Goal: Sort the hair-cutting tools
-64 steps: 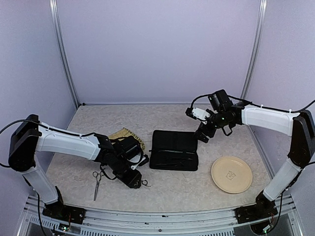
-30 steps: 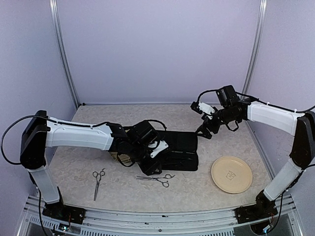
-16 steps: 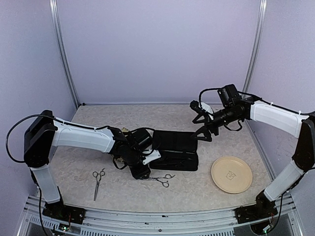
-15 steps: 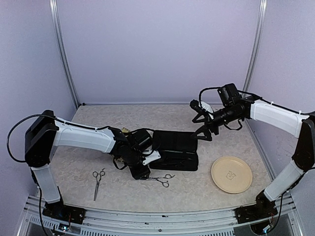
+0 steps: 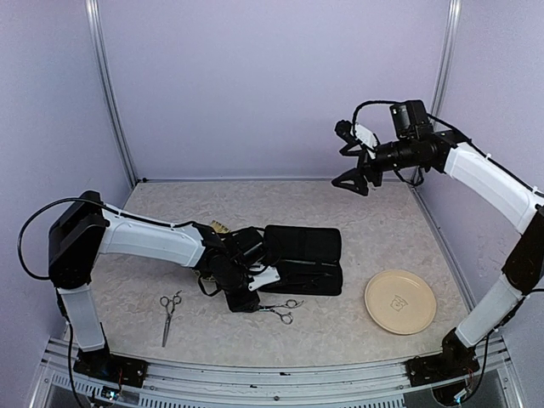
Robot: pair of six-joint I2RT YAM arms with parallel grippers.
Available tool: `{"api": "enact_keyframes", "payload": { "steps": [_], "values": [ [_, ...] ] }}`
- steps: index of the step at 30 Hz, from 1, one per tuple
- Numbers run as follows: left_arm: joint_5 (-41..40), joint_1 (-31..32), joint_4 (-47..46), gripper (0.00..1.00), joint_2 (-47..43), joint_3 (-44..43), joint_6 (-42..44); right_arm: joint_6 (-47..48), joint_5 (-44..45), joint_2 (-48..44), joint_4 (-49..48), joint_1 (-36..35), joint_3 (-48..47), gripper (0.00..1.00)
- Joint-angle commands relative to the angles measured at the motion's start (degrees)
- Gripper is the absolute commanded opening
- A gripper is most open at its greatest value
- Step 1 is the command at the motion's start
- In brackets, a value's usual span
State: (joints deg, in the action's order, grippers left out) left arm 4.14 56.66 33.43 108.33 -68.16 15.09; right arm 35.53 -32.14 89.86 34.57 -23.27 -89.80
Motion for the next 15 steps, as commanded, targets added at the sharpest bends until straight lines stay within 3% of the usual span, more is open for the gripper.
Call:
{"api": "enact_keyframes", "payload": {
  "steps": [1,6,9,15],
  "values": [
    [-0.2,1.5,0.6,0.3,3.5,2.7,0.4,-5.1,-2.1,-0.1,0.3,1.7,0.8,1.0],
    [2.4,3.5,-0.1,0.29,4.0,2.1,0.3,-5.5,-10.5,1.3,1.9,1.6,5.1,0.99],
    [8.4,4.1,-0.3,0.28,4.0,0.0,-0.9,-5.2,-13.2,2.9,5.1,1.4,4.9,0.94],
    [10.0,5.2,-1.2,0.22,6.1,-3.5,-2.0,-5.1,-9.3,1.0,3.6,0.1,9.8,0.89]
  ]
}}
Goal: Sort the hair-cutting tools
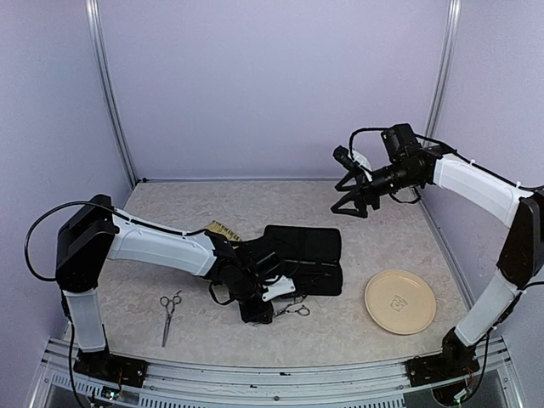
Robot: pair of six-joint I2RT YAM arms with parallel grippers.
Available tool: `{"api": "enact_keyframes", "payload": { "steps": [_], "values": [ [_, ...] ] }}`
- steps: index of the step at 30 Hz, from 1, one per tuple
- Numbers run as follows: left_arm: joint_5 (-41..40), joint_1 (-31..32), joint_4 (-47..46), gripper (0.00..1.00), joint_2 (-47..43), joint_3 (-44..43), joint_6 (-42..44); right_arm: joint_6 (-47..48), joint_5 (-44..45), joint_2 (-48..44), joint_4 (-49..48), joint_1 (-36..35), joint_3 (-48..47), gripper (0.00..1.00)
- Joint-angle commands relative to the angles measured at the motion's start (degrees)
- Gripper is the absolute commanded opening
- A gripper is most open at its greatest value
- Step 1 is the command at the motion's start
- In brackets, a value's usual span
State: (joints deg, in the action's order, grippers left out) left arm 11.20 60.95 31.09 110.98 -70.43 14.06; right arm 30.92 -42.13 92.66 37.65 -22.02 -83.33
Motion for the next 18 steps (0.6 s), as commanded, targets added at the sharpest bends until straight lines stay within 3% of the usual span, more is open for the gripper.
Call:
{"api": "enact_keyframes", "payload": {
  "steps": [1,3,7,11,15,16,18],
  "values": [
    [2.5,0.9,1.0,0.22,4.1,-1.3,-1.0,-0.2,1.7,-2.5,-0.2,-1.4,4.9,0.88],
    [1.2,0.9,0.4,0.25,4.8,-1.0,-1.1,1.4,3.5,-3.9,-1.2,-2.1,8.1,0.83],
    [-0.4,0.8,-1.4,0.41,2.8,0.3,-2.7,9.6,5.6,-6.7,-0.6,-5.2,16.6,0.69],
    [3.0,0.2,-3.3,0.43,-2.4,1.7,-2.9,13.3,9.4,-8.8,-2.6,-11.3,25.1,0.57],
    [4.3,-2.2,-3.8,0.44,-7.0,1.6,-3.4,12.4,10.4,-6.8,-3.9,-16.4,27.3,0.45],
    [3.3,-3.2,-4.5,0.44,-8.0,1.5,-3.7,12.5,11.0,-6.1,-4.1,-17.7,27.4,0.42],
    [-6.1,-4.9,-8.7,0.44,-10.5,2.4,-6.6,13.1,12.5,-4.2,-4.4,-20.2,27.3,0.39]
  ]
}}
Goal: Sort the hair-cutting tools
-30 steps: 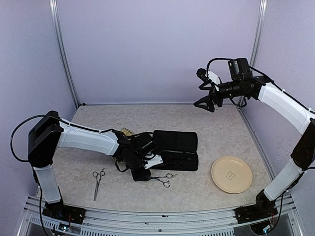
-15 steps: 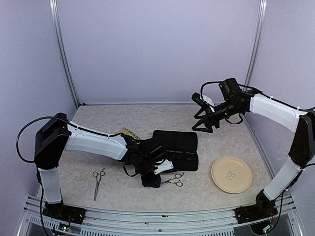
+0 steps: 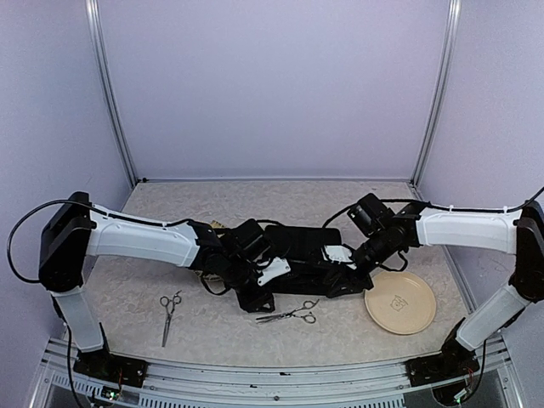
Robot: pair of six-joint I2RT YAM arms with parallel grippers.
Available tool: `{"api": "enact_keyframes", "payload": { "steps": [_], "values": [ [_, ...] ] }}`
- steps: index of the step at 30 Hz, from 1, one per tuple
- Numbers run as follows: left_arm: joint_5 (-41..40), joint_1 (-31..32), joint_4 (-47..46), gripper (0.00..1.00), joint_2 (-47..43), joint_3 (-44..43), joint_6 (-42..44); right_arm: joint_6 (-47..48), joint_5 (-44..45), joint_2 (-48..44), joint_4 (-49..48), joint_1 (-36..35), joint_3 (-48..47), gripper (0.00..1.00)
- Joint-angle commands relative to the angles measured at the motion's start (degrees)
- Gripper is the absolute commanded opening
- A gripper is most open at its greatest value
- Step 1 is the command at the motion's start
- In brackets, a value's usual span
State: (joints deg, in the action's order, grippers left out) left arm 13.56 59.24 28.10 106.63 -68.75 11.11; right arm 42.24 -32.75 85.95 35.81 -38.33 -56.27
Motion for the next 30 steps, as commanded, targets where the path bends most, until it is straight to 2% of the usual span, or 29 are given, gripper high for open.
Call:
{"api": "enact_keyframes", "payload": {
  "steps": [1,3,4,7,12,17,30],
  "values": [
    [-16.4,-4.0,-8.5,0.45,-7.6,1.4,-5.7,2.2,3.7,3.3,-2.5,-5.1,0.1,0.38],
    [-28.9,-6.2,-13.3,0.47,-10.2,2.2,-9.7,2.8,4.9,5.0,-2.5,-7.3,0.0,0.37],
    [-32.0,-7.5,-15.2,0.49,-11.4,2.3,-11.5,3.1,5.4,5.6,-2.7,-8.3,0.1,0.36],
    [-35.0,-9.6,-19.6,0.52,-13.4,1.2,-12.6,3.8,6.9,6.8,-3.4,-11.5,0.8,0.35],
    [-41.4,-6.9,-21.7,0.53,-8.4,-3.0,-4.8,2.5,9.1,9.3,-3.7,-15.2,1.1,0.35],
    [-39.9,-5.8,-21.7,0.53,-4.2,-3.9,-3.2,1.4,12.0,11.6,-3.3,-17.0,0.9,0.34],
    [-38.2,-6.9,-24.2,0.55,-6.8,-0.4,-2.7,-2.1,15.2,14.4,-5.2,-17.0,0.3,0.31]
  ]
}}
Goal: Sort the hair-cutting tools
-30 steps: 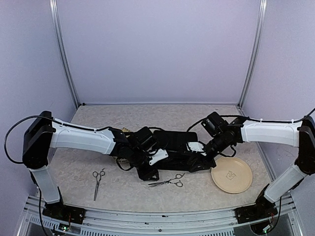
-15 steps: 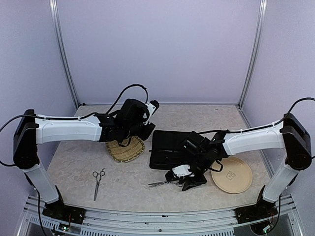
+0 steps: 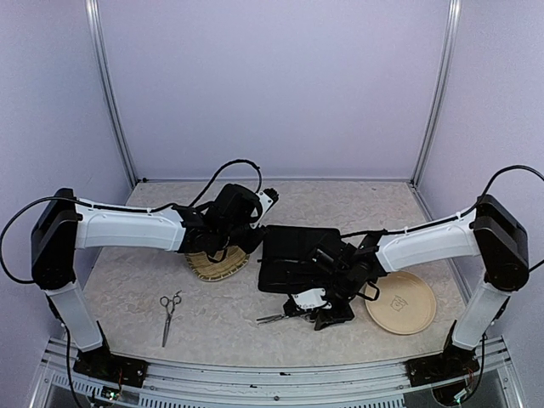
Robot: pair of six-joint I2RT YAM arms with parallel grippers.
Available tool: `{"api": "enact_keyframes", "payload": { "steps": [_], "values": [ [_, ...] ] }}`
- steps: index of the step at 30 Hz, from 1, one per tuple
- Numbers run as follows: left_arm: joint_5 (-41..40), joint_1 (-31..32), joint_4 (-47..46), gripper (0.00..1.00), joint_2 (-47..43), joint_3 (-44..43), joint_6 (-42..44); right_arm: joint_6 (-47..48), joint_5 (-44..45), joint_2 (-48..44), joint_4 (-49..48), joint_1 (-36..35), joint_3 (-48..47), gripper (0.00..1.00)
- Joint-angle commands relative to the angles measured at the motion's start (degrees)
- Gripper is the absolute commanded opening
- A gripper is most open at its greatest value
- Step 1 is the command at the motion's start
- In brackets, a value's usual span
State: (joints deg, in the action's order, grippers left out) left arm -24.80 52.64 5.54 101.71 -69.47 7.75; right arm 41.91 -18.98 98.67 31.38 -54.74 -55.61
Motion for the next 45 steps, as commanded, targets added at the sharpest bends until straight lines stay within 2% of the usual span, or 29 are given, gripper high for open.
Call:
{"api": "enact_keyframes", "payload": {
  "steps": [1,7,14,17,27,31,34,38,42,43,45],
  "values": [
    [0.2,-0.3,-1.6,0.55,-1.9,0.4,0.7,-1.9,1.1,2.0,-0.8,-0.5,-0.4,0.31],
    [1.9,-1.1,-0.9,0.57,-1.7,0.5,0.1,-3.0,1.3,3.6,-1.5,-0.5,-0.9,0.28],
    [4.7,-3.0,-0.8,0.57,-2.1,0.3,-1.3,-4.7,3.0,5.5,-2.5,-0.6,-0.6,0.1],
    [6.5,-4.3,-0.9,0.57,-2.5,0.6,-1.8,-5.3,1.4,5.7,-0.9,-0.6,-0.9,0.0],
    [27.2,-10.6,-2.5,0.57,-1.9,-0.2,-7.5,-5.8,-2.6,-3.4,8.4,0.5,-4.3,0.0],
    [41.6,-14.6,-5.8,0.56,-0.5,0.2,-13.9,-4.8,-8.5,-6.9,11.6,3.9,-6.2,0.0],
    [48.8,-17.1,-9.8,0.56,1.0,0.6,-18.6,-4.5,-11.5,-9.0,13.6,6.3,-7.7,0.0],
    [52.2,-17.2,-9.9,0.56,4.6,-2.2,-19.4,-4.5,-12.2,-11.4,13.4,9.2,-7.8,0.0],
    [51.8,-17.2,-8.4,0.56,6.5,-4.3,-19.6,-3.7,-9.6,-12.7,11.2,9.8,-5.1,0.0],
    [51.5,-17.1,-8.4,0.56,6.6,-4.1,-19.6,-3.4,-8.1,-12.9,10.1,9.8,-3.9,0.02],
    [50.4,-17.1,-8.1,0.56,6.4,-3.9,-19.7,-2.6,-5.7,-12.8,8.2,9.3,-2.3,0.11]
  ]
}}
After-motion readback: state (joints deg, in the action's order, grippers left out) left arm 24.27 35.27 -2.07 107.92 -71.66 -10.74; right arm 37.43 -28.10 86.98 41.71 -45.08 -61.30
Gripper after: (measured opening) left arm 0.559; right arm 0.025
